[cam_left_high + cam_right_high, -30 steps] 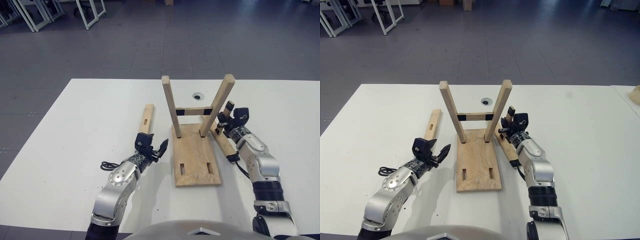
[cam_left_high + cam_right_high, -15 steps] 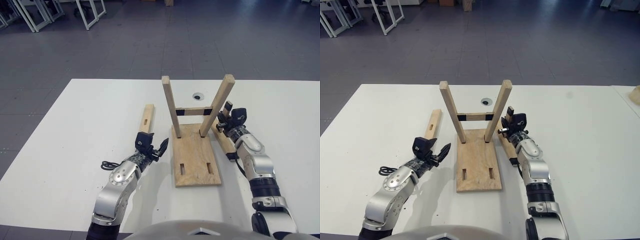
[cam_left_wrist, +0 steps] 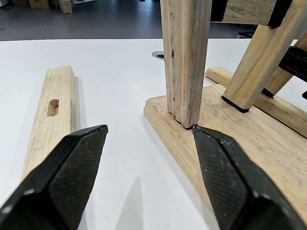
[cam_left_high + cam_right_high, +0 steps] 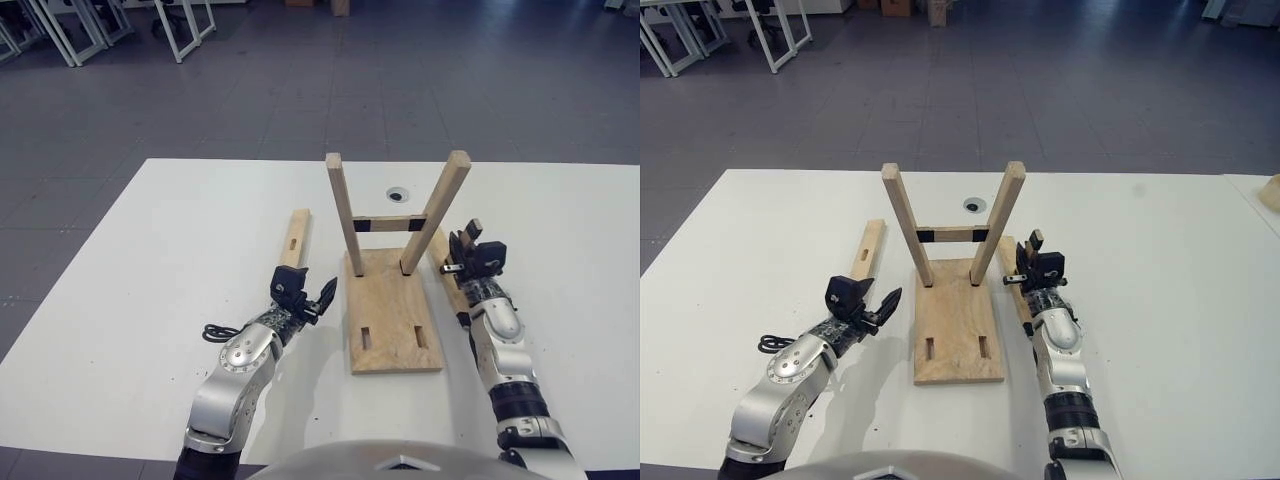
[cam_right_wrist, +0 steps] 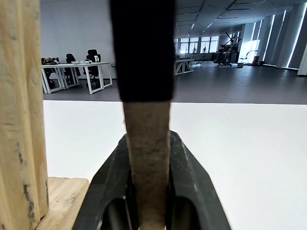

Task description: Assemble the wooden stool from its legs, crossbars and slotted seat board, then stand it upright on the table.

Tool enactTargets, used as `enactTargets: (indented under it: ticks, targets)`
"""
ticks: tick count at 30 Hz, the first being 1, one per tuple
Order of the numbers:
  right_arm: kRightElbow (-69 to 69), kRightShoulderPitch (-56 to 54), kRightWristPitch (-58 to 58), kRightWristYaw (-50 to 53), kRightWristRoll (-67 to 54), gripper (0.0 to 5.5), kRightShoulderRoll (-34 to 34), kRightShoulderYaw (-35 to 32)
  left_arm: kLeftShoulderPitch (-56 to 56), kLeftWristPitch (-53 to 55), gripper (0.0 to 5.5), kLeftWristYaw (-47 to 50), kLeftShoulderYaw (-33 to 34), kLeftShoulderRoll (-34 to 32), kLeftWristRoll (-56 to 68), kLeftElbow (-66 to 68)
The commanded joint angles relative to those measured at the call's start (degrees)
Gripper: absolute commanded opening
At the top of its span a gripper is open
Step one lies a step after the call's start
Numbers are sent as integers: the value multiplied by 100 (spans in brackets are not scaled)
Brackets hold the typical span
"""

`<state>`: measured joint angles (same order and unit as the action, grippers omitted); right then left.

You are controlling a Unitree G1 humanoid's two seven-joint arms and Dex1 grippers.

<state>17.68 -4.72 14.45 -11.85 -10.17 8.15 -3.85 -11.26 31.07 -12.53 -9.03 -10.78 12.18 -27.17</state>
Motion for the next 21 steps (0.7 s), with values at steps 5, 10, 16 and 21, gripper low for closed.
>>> enactTargets:
  ticks: [5, 10, 16, 21]
  targets:
    - [-1652, 745, -1559, 597, 79, 40, 115, -249, -38, 38, 329, 49, -53, 10, -81, -11]
    - [-1789, 699, -1652, 749, 177, 40, 23, -248, -19, 36, 329, 32, -47, -7, -83, 3]
    - [-1826, 573, -1453, 976, 254, 40, -40, -396, -13, 21, 329, 29, -40, -18, -96, 31]
    - [-1707, 405, -1335, 1058, 217, 40, -141, -500, -2, 15, 329, 28, -25, -20, -94, 42]
